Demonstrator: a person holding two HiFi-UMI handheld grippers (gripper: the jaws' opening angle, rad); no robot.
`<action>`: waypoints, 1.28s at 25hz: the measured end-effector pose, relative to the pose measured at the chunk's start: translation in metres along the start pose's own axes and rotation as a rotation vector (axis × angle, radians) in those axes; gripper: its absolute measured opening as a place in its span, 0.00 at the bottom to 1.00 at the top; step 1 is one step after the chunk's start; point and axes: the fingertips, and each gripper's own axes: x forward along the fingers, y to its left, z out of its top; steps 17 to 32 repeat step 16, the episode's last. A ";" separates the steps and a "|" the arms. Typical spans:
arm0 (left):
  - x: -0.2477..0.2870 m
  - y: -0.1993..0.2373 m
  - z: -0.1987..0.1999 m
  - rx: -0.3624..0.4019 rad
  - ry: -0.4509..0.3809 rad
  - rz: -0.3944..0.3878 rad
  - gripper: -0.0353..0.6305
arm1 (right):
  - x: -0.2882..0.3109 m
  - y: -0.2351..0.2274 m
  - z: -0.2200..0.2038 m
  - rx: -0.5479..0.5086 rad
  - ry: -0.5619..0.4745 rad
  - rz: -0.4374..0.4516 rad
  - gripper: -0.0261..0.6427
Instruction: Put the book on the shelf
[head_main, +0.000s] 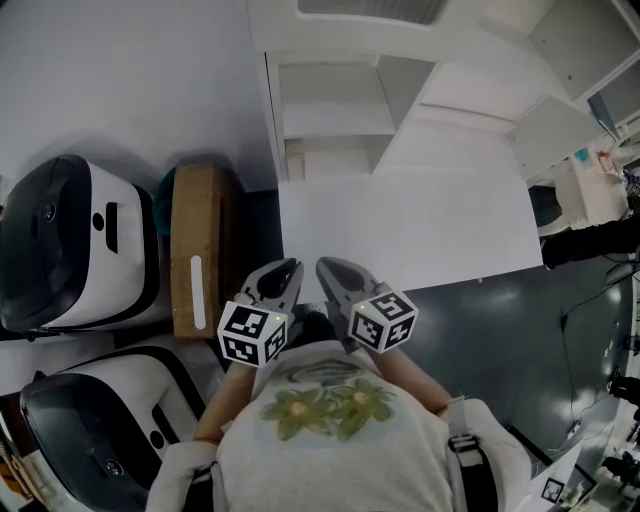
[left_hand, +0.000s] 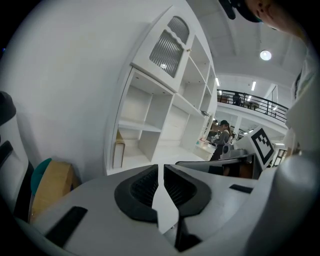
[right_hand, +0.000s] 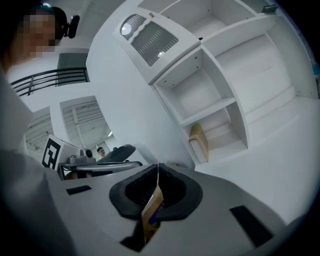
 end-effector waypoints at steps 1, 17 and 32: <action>0.000 -0.002 -0.001 0.000 0.000 -0.005 0.14 | -0.003 0.000 -0.001 -0.001 0.000 -0.007 0.09; -0.002 -0.017 -0.028 -0.027 0.033 -0.035 0.14 | -0.019 -0.003 -0.027 0.000 0.064 -0.076 0.09; -0.002 -0.017 -0.028 -0.027 0.033 -0.035 0.14 | -0.019 -0.003 -0.027 0.000 0.064 -0.076 0.09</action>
